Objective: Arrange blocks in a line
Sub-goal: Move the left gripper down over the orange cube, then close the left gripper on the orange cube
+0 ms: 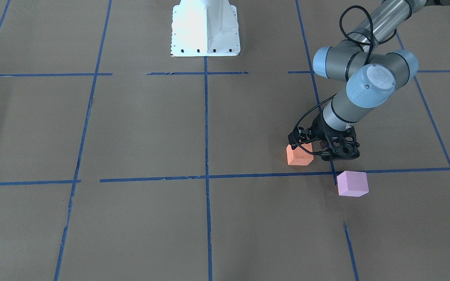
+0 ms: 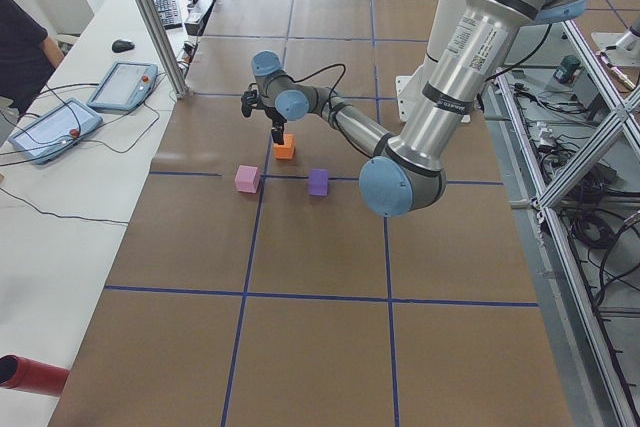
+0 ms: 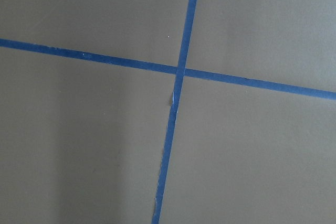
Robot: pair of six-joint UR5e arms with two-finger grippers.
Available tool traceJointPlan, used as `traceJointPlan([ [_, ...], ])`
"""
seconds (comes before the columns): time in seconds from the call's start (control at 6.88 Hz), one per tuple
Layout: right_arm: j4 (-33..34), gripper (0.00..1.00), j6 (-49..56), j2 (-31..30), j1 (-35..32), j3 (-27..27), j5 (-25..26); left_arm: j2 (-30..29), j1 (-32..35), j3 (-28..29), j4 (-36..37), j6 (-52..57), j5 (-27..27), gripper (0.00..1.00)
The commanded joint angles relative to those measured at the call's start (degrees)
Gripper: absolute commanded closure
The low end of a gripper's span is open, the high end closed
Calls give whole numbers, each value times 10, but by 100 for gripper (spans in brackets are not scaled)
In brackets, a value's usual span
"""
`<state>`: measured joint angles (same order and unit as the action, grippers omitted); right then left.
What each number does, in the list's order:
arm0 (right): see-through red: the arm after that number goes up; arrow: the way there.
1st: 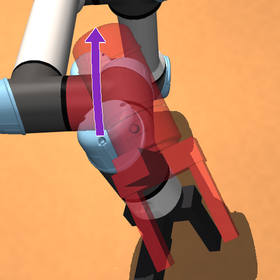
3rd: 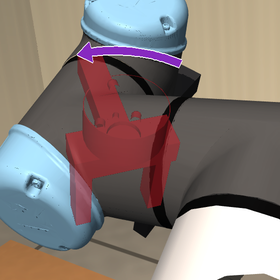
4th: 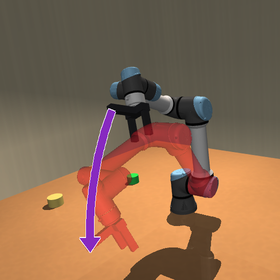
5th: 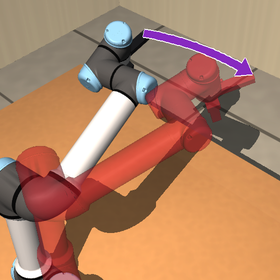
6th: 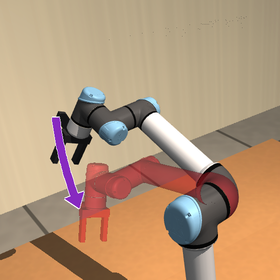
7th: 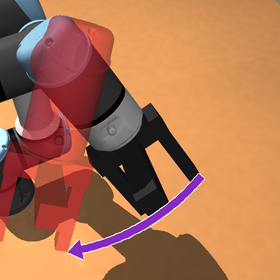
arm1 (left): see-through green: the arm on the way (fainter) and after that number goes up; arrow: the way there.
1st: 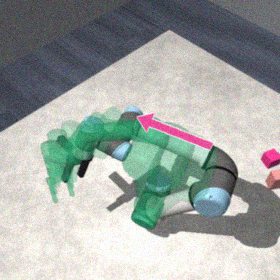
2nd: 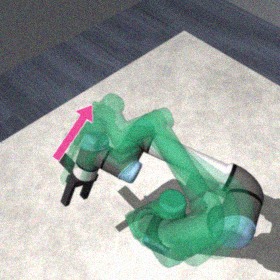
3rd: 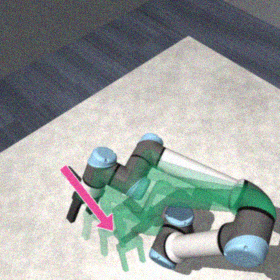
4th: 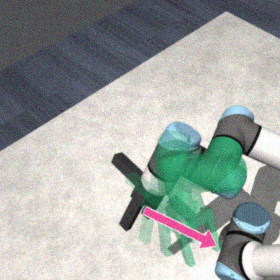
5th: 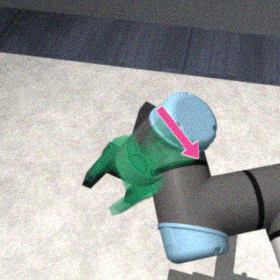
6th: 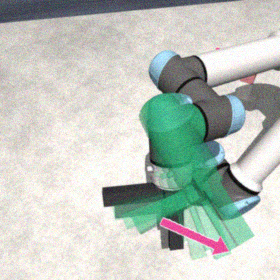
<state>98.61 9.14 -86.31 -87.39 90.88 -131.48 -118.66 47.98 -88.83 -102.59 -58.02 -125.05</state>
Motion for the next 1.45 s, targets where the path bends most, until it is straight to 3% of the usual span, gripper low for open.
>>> traceJointPlan([
  [0.0, 0, 0, 0, 0, 0, 0, 0, 2, -21, 11, -9, -4, 18, 0],
  [1.31, 0, 0, 0, 0, 0, 0, 0, -7, -29, 53, -39, -2, 29, 3],
])
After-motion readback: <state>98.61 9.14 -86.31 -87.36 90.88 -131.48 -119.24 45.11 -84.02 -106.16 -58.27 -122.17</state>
